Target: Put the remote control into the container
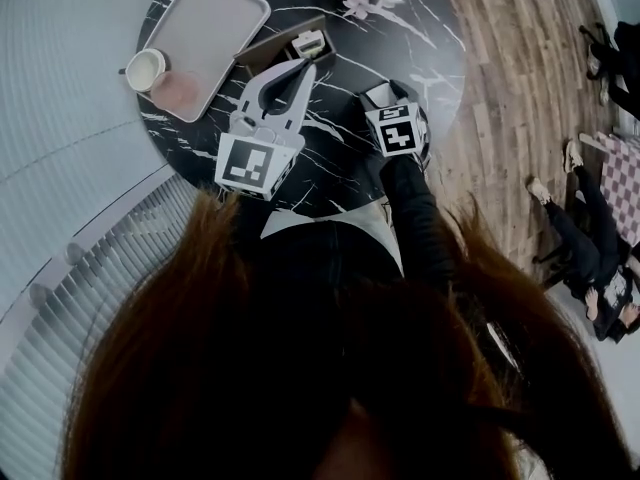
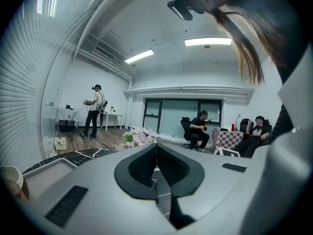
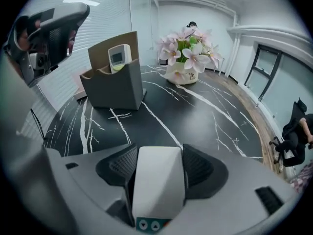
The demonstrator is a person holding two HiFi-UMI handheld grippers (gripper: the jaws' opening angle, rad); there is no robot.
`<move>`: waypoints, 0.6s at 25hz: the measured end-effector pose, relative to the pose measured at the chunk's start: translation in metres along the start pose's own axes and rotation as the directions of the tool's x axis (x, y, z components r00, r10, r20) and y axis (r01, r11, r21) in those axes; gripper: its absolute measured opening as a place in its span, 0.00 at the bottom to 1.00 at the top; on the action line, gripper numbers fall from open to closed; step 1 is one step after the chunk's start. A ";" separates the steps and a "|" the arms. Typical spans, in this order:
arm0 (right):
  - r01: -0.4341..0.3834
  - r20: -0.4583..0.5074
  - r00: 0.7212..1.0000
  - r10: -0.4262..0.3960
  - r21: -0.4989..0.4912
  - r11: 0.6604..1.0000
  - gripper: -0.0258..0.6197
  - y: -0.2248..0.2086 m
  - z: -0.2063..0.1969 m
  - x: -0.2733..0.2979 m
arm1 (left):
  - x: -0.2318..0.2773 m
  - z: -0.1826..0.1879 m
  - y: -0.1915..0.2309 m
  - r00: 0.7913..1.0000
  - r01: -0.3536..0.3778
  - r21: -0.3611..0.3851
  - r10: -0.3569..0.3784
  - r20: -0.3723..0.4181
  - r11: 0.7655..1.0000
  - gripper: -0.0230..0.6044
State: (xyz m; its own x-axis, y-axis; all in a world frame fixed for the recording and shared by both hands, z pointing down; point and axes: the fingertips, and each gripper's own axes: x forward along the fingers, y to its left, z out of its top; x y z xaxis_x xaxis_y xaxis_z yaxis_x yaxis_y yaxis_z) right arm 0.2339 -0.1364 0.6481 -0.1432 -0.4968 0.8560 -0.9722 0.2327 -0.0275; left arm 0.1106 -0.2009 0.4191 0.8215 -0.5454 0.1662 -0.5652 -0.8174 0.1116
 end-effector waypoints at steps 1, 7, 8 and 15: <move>-0.006 -0.011 1.000 0.006 0.001 1.000 0.45 0.000 -0.001 0.002 | -0.001 -0.001 0.002 1.000 -0.002 0.002 0.002 0.001 1.000 0.05; -0.025 -0.002 1.000 0.025 -0.016 1.000 0.45 -0.004 0.000 0.007 | -0.006 0.001 0.011 1.000 -0.030 0.003 0.030 0.011 1.000 0.05; -0.021 0.009 1.000 0.021 -0.021 1.000 0.45 -0.003 0.001 0.004 | -0.007 0.002 0.012 0.999 -0.035 0.003 0.035 0.011 0.999 0.05; -0.028 0.228 0.973 0.030 -0.010 1.000 0.45 0.009 0.042 -0.050 | -0.023 0.012 0.023 0.996 -0.078 0.010 0.077 0.054 0.997 0.05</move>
State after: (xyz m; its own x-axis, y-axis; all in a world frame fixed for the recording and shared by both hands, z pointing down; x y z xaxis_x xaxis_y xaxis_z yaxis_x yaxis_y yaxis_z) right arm 0.2248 -0.1445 0.5831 -0.2106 -0.6673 0.7144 -0.9658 0.2549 -0.0466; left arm 0.0796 -0.2095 0.4058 0.7784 -0.6160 0.1214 -0.6266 -0.7742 0.0891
